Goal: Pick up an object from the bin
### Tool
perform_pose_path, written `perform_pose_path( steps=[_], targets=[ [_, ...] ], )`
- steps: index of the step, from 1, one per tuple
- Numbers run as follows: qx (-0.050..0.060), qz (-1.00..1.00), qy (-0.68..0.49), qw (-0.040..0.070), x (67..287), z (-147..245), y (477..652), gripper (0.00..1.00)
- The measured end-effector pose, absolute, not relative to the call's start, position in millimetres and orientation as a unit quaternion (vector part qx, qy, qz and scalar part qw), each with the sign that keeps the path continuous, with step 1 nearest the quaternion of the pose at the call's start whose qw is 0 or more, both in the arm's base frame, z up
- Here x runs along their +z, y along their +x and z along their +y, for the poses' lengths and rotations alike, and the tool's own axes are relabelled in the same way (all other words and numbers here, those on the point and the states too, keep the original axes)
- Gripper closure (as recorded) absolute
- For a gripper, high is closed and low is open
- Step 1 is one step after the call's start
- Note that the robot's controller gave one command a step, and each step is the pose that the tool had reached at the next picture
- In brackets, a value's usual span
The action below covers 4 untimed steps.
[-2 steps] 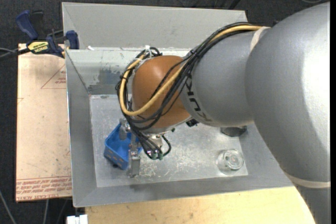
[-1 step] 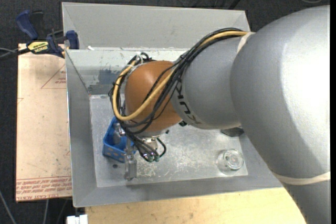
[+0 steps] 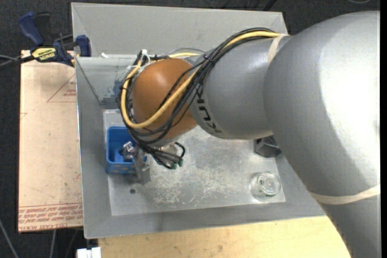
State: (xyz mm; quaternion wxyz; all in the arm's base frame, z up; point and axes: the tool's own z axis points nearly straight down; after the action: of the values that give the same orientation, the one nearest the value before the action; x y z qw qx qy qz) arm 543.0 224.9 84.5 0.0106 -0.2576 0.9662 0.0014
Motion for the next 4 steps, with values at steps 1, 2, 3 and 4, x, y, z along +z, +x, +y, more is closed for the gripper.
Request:
perform_pose_path(
  steps=[1,2,3,4],
  targets=[
    [0.000,0.966,-0.260,0.011,84,225,546.2,1.00],
    [0.002,0.965,-0.262,0.011,187,249,533.0,1.00],
    [0.002,0.965,-0.262,0.011,187,249,532.9,1.00],
    [0.002,0.965,-0.262,0.011,187,249,533.0,1.00]
  ],
)
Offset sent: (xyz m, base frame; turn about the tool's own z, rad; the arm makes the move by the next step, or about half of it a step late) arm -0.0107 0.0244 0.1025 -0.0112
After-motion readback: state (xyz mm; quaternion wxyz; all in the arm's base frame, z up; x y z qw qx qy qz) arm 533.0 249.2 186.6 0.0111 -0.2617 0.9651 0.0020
